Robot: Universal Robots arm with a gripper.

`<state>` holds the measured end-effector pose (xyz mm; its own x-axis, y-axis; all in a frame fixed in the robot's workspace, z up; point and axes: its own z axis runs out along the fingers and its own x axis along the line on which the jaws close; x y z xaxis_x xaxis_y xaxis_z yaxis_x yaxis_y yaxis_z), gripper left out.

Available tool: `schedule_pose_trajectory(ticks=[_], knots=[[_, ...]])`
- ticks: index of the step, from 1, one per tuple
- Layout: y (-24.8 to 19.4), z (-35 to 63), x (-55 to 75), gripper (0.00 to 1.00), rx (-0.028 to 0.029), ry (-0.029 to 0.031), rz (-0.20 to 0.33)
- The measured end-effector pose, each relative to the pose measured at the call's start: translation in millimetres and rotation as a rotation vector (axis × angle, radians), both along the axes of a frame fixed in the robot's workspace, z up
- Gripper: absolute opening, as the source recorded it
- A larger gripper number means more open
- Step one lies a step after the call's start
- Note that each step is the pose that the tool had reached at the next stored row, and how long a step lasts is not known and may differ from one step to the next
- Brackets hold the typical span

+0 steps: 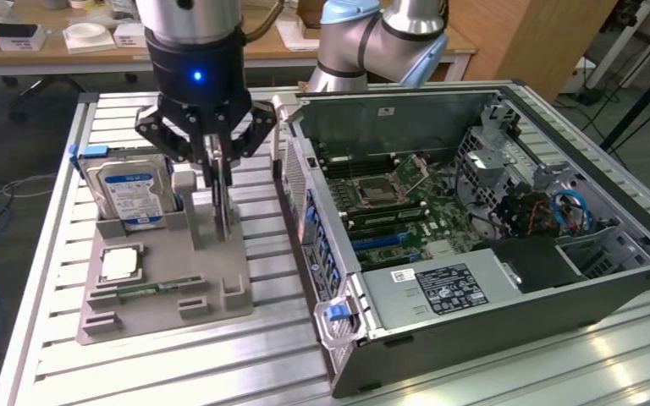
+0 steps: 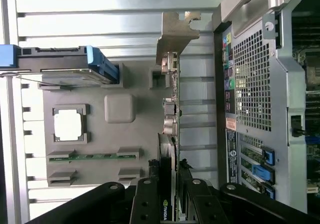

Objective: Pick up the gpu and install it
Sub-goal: 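Pick up the gpu and move the gpu toward the slot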

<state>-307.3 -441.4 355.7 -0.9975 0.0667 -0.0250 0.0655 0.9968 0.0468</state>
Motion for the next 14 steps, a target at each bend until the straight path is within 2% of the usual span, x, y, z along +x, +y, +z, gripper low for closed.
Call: schedule_pose_trajectory(ticks=[4,14], knots=[[0.0,15.6,0.0,0.26,0.0000,0.0000,0.000],[0.0,47.0,0.0,0.26,0.0000,0.0000,0.000]])
